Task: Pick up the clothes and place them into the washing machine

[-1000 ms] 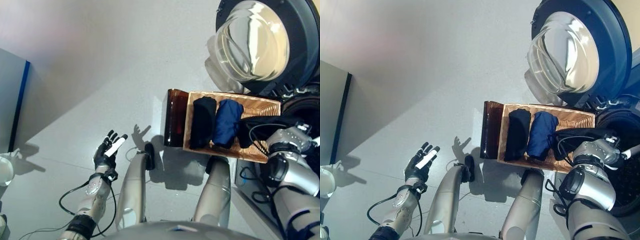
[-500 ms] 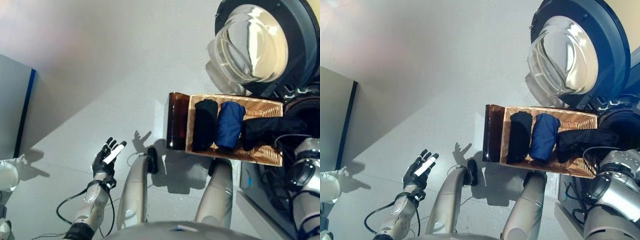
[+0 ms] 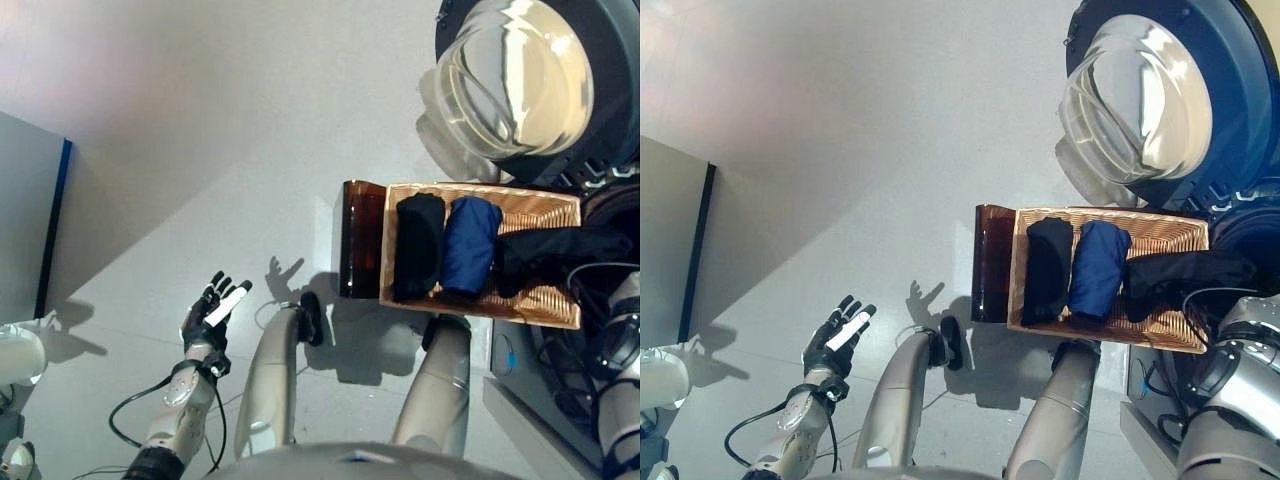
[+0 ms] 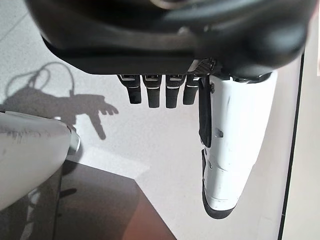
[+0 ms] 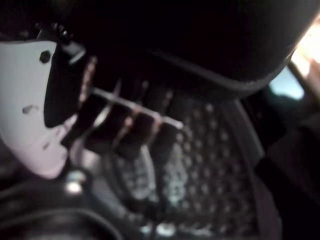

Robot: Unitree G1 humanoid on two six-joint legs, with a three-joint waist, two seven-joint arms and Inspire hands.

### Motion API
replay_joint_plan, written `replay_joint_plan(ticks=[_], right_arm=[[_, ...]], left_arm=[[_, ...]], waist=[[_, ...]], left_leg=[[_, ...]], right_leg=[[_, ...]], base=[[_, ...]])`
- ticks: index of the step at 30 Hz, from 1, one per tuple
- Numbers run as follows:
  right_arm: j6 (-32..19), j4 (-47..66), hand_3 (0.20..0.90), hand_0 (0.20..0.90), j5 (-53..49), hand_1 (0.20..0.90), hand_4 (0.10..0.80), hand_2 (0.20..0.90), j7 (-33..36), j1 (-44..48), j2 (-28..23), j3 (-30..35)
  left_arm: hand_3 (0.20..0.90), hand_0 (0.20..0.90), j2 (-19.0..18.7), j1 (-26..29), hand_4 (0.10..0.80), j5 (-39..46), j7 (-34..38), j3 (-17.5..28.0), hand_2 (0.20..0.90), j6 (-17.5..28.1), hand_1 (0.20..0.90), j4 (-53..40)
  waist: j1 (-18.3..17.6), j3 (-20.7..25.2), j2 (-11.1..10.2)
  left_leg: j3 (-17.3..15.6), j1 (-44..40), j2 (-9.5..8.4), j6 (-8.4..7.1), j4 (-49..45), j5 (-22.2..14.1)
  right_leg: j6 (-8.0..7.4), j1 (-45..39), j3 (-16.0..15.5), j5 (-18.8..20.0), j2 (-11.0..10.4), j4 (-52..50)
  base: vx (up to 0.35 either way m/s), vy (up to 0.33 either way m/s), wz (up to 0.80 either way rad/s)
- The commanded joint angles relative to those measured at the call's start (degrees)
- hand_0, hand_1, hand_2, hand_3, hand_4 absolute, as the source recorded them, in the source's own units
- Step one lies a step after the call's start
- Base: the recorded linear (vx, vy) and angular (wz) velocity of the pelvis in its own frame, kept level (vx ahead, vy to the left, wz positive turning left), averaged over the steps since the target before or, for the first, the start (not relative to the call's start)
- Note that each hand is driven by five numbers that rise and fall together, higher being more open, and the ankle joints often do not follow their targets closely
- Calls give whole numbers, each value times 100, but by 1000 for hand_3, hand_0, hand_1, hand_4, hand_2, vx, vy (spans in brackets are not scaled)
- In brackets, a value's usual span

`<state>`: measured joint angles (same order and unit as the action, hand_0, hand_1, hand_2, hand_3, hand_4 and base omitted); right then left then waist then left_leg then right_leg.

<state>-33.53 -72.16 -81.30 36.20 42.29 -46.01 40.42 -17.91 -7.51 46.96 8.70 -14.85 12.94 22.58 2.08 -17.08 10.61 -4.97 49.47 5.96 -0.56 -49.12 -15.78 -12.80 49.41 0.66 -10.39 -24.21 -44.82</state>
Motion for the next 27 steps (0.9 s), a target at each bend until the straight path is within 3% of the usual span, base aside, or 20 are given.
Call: replay_joint_plan(ticks=[1, 4, 6, 12, 17, 20, 24, 27], right_arm=[[-43, -23, 900, 900, 591, 900, 800, 900, -364, -227, -963, -637], [183, -100, 900, 900, 685, 900, 800, 900, -607, -223, -849, -827], [589, -282, 900, 900, 1079, 900, 800, 900, -763, -246, -807, -1153], [1706, -488, 900, 900, 3679, 900, 800, 900, -828, -482, -615, -2785], [1677, 319, 900, 900, 5109, 900, 800, 900, -379, -901, -63, -3279], [1751, 437, 900, 900, 5507, 900, 800, 900, -269, -967, -5, -3363], [2063, 974, 900, 900, 6973, 900, 800, 900, 360, -1123, 144, -3660], [2203, 1263, 900, 900, 7568, 900, 800, 900, 305, -1293, 275, -3922]], left_arm=[[900, 900, -217, 10, 800, -75, 13, 192, 900, 463, 900, 5], [900, 900, -229, 15, 800, -64, -12, 223, 900, 469, 900, 4], [900, 900, -259, 44, 800, -85, -46, 221, 900, 471, 900, 22], [900, 900, -402, 7, 800, -250, -188, 233, 900, 561, 900, -140], [900, 900, -447, -96, 800, -359, -178, 512, 900, 659, 900, -208], [900, 900, -453, -97, 800, -375, -147, 595, 900, 726, 900, -210], [900, 900, -431, -66, 800, -518, -80, 730, 900, 817, 900, -228], [900, 900, -392, -22, 800, -523, -69, 775, 900, 876, 900, -239]], waist=[[-167, 209, 62], [-148, 197, 44], [-118, 177, 9], [-71, 26, -104], [-95, -47, -178], [-88, -57, -205], [-92, -73, -252], [-102, -85, -318]], left_leg=[[744, -515, 638, -1023, 686, 421], [735, -518, 634, -1010, 656, 417], [727, -530, 639, -1000, 651, 424], [682, -530, 624, -939, 597, 464], [673, -505, 607, -901, 519, 439], [688, -480, 596, -890, 494, 425], [683, -442, 597, -874, 462, 430], [686, -428, 605, -864, 462, 437]], right_leg=[[193, -278, 139, 74, -7, -105], [199, -275, 150, 90, -5, -106], [201, -287, 162, 122, 0, -83], [204, -364, 155, 277, -7, 39], [199, -368, 190, 346, 23, 95], [185, -386, 176, 359, 7, 119], [182, -404, 161, 387, -2, 152], [185, -401, 155, 413, 9, 177]], base=[[0, 0, 0], [0, 0, 0], [0, 0, 0], [-30, -7, 0], [-2, 13, -1], [0, 0, 0], [0, 0, 0], [0, 0, 0]])
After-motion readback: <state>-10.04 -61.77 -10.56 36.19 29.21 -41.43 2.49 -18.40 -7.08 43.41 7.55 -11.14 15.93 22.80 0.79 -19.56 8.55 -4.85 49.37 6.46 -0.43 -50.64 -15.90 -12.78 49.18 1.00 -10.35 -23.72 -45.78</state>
